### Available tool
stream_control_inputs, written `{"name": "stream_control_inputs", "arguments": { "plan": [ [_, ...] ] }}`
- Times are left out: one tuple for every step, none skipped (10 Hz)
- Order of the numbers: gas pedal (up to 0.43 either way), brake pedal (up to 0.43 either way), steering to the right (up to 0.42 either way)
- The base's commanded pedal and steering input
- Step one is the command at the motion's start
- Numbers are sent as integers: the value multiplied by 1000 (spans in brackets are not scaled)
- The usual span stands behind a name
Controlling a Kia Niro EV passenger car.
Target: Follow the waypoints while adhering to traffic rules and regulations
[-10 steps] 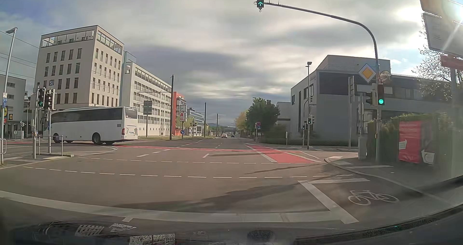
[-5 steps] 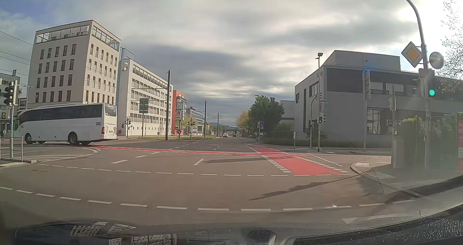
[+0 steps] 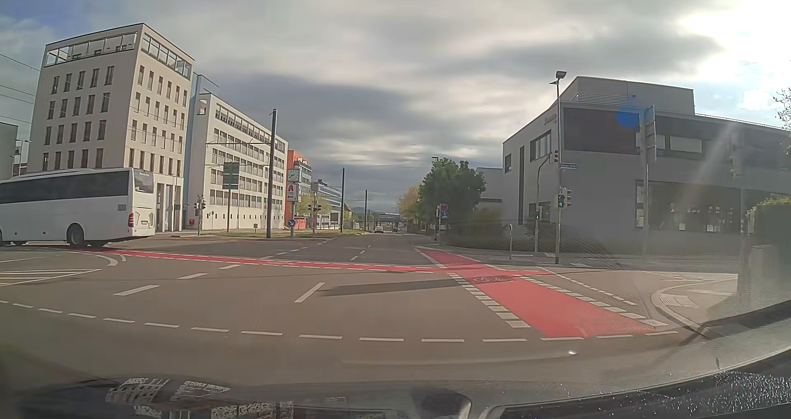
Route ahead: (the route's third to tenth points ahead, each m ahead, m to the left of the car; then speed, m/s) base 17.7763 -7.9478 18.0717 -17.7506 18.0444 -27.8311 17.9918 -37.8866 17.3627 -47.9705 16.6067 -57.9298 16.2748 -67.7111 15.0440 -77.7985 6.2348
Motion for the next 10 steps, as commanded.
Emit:
{"name": "stream_control_inputs", "arguments": {
  "plan": [
    [0, 98, 60],
    [0, 98, 72],
    [0, 98, 86],
    [0, 85, 99],
    [0, 73, 112],
    [0, 43, 128],
    [0, 0, 147],
    [0, 0, 162],
    [0, 0, 175],
    [0, 0, 189]
  ]
}}
